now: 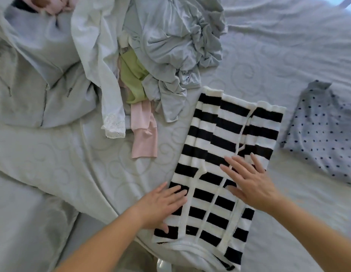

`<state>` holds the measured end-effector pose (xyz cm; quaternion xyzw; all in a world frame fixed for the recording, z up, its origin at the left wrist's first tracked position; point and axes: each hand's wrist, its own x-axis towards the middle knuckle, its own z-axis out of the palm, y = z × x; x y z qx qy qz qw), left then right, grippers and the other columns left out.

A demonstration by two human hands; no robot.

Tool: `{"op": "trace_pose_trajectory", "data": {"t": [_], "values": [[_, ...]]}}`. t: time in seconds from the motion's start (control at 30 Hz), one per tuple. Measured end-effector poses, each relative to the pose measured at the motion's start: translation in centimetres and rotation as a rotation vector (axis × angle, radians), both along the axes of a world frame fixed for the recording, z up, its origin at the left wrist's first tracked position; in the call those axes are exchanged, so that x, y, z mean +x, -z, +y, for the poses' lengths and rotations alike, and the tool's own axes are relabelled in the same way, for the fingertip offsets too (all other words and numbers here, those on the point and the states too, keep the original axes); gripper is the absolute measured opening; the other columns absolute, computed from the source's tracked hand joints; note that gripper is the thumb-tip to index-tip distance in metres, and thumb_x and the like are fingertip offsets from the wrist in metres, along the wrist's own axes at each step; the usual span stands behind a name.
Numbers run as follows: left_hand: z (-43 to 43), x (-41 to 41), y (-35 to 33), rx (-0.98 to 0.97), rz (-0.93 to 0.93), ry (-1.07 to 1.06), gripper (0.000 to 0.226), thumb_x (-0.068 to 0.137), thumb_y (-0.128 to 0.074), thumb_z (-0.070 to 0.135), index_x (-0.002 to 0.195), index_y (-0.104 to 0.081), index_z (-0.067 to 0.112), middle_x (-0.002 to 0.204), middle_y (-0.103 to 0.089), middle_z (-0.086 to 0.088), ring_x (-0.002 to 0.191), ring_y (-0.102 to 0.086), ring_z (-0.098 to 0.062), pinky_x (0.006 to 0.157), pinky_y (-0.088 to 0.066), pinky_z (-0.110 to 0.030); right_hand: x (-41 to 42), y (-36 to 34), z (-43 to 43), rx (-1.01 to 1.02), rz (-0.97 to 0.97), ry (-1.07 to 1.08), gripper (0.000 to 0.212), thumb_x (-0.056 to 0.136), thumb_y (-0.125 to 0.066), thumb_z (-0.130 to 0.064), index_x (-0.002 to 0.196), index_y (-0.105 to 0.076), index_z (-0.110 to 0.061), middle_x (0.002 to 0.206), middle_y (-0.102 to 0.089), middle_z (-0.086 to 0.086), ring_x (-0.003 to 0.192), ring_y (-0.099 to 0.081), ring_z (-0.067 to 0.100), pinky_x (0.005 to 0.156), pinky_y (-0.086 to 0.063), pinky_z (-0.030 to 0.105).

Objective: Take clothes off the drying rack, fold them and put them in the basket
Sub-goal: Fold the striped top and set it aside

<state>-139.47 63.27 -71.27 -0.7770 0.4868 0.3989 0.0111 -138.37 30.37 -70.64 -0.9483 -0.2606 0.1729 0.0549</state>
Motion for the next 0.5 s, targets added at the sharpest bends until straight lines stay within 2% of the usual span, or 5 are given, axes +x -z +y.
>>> {"op": "trace_pose_trajectory", "data": {"t": [0.13,0.23,0.33,0.43,0.5], "values": [[0.7,1.0,-0.4,0.031,0.047,0.226,0.104,0.083,-0.061,0.055,0.150,0.013,0.027,0.157,0.017,0.006,0.138,0.028,-0.018,0.107,0.027,-0.041,-9.0,-0.7,-2.1,0.061,0.075,-0.095,0.065,0.092,-0.040,-0.060,0.146,-0.036,-0.025,0.149,-0.042,0.003,0.137,-0.034,0.022,0.116,-0.010,0.056],[0.9,1.1,-0.2,0.020,0.079,0.344,0.105,0.083,-0.063,0.053,0.151,0.012,0.027,0.160,0.007,0.006,0.141,0.024,-0.017,0.104,0.030,-0.041,-13.8,-0.4,-3.1,0.004,0.222,-0.209,0.079,0.082,-0.047,-0.072,0.146,-0.038,-0.027,0.150,-0.041,0.001,0.137,-0.032,0.021,0.114,-0.013,0.054],[1.4,0.7,0.5,0.005,0.095,0.431,0.105,0.082,-0.065,0.052,0.151,0.012,0.028,0.160,0.008,0.006,0.140,0.026,-0.017,0.107,0.027,-0.043,-16.4,0.7,-3.6,-0.075,0.329,-0.261,0.091,0.074,-0.048,-0.080,0.148,-0.033,-0.029,0.152,-0.036,-0.001,0.140,-0.027,0.021,0.113,-0.010,0.052],[1.9,0.4,1.2,-0.010,0.060,0.521,0.107,0.078,-0.068,0.053,0.151,0.009,0.033,0.160,0.009,0.002,0.143,0.021,-0.024,0.114,0.016,-0.048,-17.6,1.5,-3.4,-0.135,0.387,-0.254,0.103,0.065,-0.055,-0.082,0.150,-0.031,-0.029,0.155,-0.032,0.001,0.142,-0.022,0.023,0.113,-0.011,0.053],[2.1,0.2,1.5,-0.018,0.032,0.554,0.106,0.076,-0.070,0.052,0.150,0.004,0.036,0.160,0.009,0.001,0.144,0.017,-0.028,0.113,0.021,-0.051,-17.9,1.7,-2.9,-0.147,0.417,-0.219,0.108,0.056,-0.063,-0.081,0.147,-0.036,-0.029,0.154,-0.033,0.004,0.142,-0.022,0.025,0.113,-0.009,0.052]]}}
